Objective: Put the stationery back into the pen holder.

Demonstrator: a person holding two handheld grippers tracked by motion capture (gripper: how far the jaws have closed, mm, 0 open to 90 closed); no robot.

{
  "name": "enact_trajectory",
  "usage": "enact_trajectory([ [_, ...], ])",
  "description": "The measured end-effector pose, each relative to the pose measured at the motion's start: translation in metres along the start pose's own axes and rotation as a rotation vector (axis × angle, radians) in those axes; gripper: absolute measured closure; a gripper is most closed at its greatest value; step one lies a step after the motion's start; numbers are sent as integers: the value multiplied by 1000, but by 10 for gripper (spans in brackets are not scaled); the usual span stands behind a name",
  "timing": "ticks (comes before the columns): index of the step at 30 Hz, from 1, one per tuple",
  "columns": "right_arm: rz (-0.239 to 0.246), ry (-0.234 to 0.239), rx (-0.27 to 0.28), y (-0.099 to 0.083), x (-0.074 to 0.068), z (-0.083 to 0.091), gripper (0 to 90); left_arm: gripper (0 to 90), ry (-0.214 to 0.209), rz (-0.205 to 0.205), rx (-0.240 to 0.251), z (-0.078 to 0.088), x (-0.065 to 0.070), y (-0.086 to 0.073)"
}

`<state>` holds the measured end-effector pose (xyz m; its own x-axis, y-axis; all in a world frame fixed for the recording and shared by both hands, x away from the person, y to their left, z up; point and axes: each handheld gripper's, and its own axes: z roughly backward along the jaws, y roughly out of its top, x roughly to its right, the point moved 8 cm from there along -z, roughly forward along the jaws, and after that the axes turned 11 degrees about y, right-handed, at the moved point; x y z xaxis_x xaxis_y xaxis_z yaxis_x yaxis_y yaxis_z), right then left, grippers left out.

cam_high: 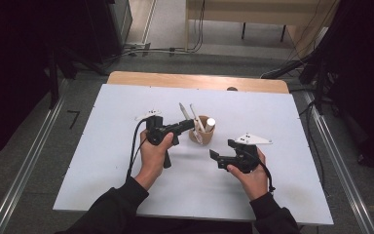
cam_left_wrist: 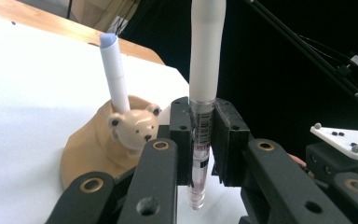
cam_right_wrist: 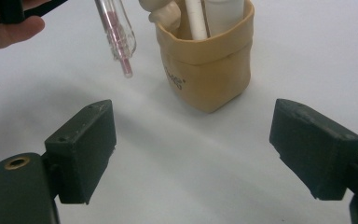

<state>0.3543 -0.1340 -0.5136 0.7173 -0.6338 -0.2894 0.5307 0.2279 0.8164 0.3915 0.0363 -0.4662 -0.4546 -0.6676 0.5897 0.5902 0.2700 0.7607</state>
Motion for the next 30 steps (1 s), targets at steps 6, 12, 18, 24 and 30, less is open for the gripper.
enact_trajectory([
  [6, -1, 0, -1, 0, 1, -1, 129, 807, 2, -5, 8, -5, 5, 7],
  [12, -4, -1, 0, 0, 1, 0, 130, 806, 11, -5, 13, -12, 4, 10],
  [18, -4, 2, 0, -1, 1, -1, 130, 806, 17, -8, 20, -17, 5, 16],
  [24, -4, 2, 1, 0, 1, -1, 130, 806, 33, -14, 28, -22, 3, 21],
  [30, -6, 3, 2, 0, 1, -1, 130, 806, 56, -34, 38, -26, 1, 24],
])
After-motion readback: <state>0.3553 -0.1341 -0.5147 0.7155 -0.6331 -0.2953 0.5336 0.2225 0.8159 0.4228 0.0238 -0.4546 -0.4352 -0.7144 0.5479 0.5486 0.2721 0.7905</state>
